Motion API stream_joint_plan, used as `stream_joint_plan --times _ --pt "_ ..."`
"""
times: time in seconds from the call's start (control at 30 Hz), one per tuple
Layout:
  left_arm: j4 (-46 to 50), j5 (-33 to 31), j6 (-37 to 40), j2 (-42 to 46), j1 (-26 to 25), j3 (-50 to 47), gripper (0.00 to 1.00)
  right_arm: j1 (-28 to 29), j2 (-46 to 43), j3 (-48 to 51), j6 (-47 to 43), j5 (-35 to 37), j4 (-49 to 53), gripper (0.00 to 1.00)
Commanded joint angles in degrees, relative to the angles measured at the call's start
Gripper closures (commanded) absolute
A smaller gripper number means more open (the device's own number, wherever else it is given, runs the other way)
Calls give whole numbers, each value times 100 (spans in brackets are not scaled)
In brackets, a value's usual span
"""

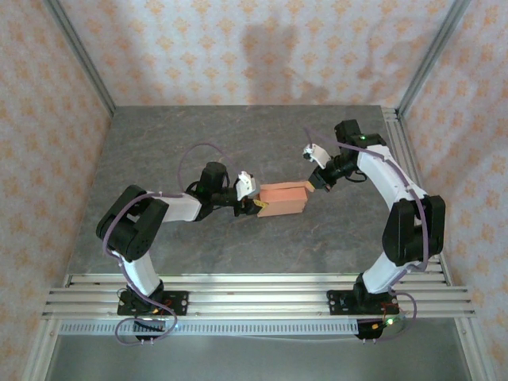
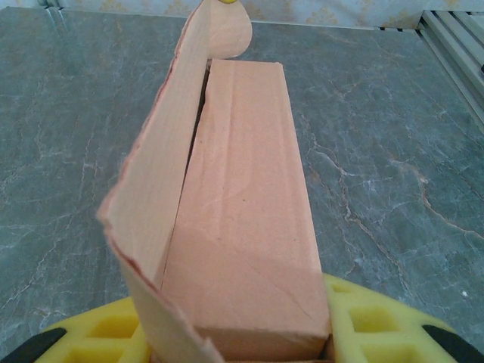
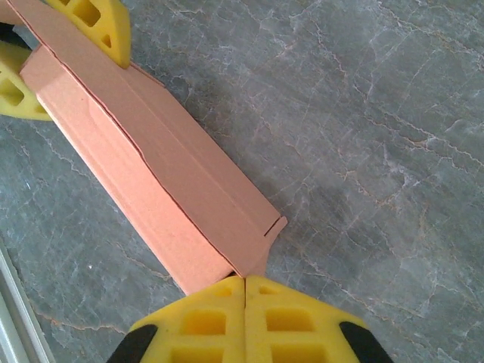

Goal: Fold the paper box

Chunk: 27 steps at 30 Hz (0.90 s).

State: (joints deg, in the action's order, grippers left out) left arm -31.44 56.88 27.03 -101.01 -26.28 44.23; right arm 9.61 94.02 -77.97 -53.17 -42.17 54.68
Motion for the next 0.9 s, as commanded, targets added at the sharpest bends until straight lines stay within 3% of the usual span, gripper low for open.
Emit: stream_joint_plan --times 0.0,0.23,0.7,0.87 --pt "39 69 -57 85 12 161 62 126 -11 -118 118 91 109 100" --pt "-68 -141 -178 73 -34 161 62 506 -462 352 1562 659 -964 100" --pt "-74 -345 -147 65 -116 159 62 860 -796 755 4649 1203 -1641 100" --pt "-48 -336 -135 55 -128 186 62 910 -948 939 5247 1450 -1790 100"
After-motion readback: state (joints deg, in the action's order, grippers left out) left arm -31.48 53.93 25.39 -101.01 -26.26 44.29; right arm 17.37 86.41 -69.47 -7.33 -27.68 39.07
